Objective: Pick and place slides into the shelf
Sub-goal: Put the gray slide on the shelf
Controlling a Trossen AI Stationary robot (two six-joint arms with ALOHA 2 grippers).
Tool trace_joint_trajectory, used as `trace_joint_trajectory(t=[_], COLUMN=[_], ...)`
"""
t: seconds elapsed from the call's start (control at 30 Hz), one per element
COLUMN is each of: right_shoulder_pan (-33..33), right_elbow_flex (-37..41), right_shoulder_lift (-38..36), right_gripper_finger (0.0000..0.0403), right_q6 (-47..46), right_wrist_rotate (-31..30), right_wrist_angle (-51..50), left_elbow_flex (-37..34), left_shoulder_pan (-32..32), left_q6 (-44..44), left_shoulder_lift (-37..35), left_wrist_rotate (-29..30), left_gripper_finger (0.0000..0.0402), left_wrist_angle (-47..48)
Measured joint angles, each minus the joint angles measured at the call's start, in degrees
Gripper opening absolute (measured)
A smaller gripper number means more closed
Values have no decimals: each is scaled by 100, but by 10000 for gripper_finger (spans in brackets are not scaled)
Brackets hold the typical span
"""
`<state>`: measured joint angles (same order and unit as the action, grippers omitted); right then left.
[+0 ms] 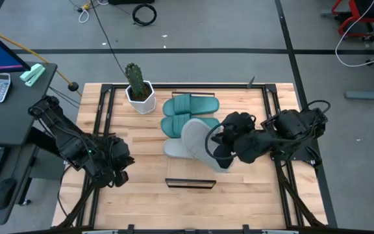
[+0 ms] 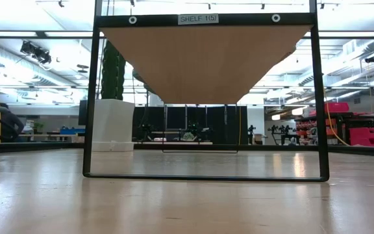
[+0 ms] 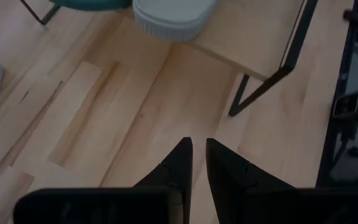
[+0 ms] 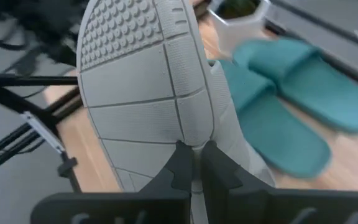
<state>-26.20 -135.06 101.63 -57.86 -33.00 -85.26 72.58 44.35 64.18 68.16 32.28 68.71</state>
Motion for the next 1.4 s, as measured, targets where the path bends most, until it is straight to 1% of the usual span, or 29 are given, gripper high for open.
trace_joint_trajectory(t=[0.13, 0.37, 0.53, 0.77, 1.0, 1.1, 1.2, 1.3, 1.4], right_shoulder_pan=[2, 22, 55, 57, 57, 70, 149, 253, 373], right_elbow_flex=[2, 7, 7, 13, 15, 14, 13, 13, 13], right_shoulder_lift=[-7, 72, 126, 476, 862, 995, 1119, 1199, 1302], right_gripper_finger=[16, 16, 16, 15, 15, 15, 15, 15, 15], right_q6=[1022, 2672, 3447, 4046, 4365, 4591, 4759, 4841, 4818], right_wrist_rotate=[-14, 34, 302, 741, 1057, 1155, 1426, 1575, 1547], right_wrist_angle=[788, 2595, 3360, 3850, 3936, 4231, 4646, 4854, 4938], left_elbow_flex=[-1, 0, -2, -1, 0, -1, 0, 0, 0], left_shoulder_pan=[59, 59, 94, 442, 981, 1240, 1494, 1716, 1904], left_q6=[260, 297, 442, 957, 1703, 2041, 2345, 2529, 2535], left_shoulder_lift=[0, 0, 2, 2, 5, 5, 7, 7, 7], left_wrist_rotate=[209, 227, 241, 552, 741, 777, 808, 847, 928], left_gripper_finger=[51, 51, 52, 52, 52, 50, 50, 50, 50], left_wrist_angle=[-124, -391, -461, -459, -457, -456, -439, -393, -289])
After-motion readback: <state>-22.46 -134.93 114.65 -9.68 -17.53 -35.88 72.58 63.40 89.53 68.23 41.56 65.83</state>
